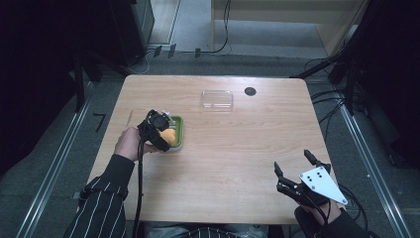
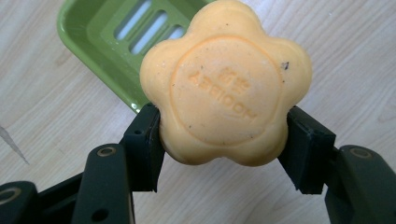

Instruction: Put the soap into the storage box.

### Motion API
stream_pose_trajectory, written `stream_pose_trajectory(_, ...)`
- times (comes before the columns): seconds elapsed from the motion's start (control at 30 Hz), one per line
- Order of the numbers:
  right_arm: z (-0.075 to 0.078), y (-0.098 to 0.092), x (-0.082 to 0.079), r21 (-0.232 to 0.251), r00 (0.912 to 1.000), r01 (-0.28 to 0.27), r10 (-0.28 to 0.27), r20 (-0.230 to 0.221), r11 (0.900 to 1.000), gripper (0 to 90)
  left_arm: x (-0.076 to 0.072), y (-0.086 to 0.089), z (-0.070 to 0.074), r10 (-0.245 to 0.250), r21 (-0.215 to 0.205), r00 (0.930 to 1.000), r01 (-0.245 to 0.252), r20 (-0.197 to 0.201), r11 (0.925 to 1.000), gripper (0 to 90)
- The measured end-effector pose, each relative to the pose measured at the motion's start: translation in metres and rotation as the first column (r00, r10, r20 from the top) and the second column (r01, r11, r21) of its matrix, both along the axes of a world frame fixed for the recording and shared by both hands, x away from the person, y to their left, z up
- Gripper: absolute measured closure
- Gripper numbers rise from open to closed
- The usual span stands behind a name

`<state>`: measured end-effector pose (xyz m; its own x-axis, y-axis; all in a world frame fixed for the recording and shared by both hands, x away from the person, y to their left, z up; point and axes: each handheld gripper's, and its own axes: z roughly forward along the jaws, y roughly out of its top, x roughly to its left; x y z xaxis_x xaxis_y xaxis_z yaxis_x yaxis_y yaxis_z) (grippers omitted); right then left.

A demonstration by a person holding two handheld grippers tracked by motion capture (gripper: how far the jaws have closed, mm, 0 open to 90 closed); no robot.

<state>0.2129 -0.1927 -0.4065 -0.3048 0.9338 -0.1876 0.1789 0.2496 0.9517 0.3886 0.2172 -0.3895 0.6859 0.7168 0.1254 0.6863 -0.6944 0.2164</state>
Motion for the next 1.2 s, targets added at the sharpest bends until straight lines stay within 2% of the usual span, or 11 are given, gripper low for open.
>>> stream_pose_trajectory(0.47,0.0,0.0,0.0,0.0,1.0,0.0,0.0,0.001,1.0,13.4,0.023,-0.001,-0.002,0.041,-0.018,0.9984,-0.041,0.039,0.999,39.7)
stream_pose_trajectory(0.73,0.0,0.0,0.0,0.0,1.0,0.0,0.0,0.001,1.0,13.4,0.032,-0.004,-0.011,0.052,0.003,0.9978,-0.052,0.04,0.9986,39.6)
stream_pose_trajectory(0.83,0.0,-0.001,0.0,0.0,1.0,0.001,-0.001,0.002,1.0,13.4,0.036,-0.004,-0.015,0.065,0.007,0.996,-0.066,0.061,0.9978,39.6)
stream_pose_trajectory(1.03,0.0,0.0,0.0,0.0,1.0,0.0,0.0,0.002,1.0,13.4,0.041,-0.001,-0.02,0.083,0.006,0.9951,-0.084,0.054,0.9965,39.6)
stream_pose_trajectory(1.07,0.0,0.0,0.0,-0.001,1.0,0.0,0.0,0.001,1.0,13.4,0.041,-0.001,-0.022,0.09,0.001,0.994,-0.09,0.063,0.9959,39.6)
stream_pose_trajectory(1.2,0.0,0.0,0.0,-0.001,1.0,0.001,-0.001,0.001,1.0,13.4,0.044,0.002,-0.024,0.098,0.013,0.9939,-0.099,0.051,0.995,39.6)
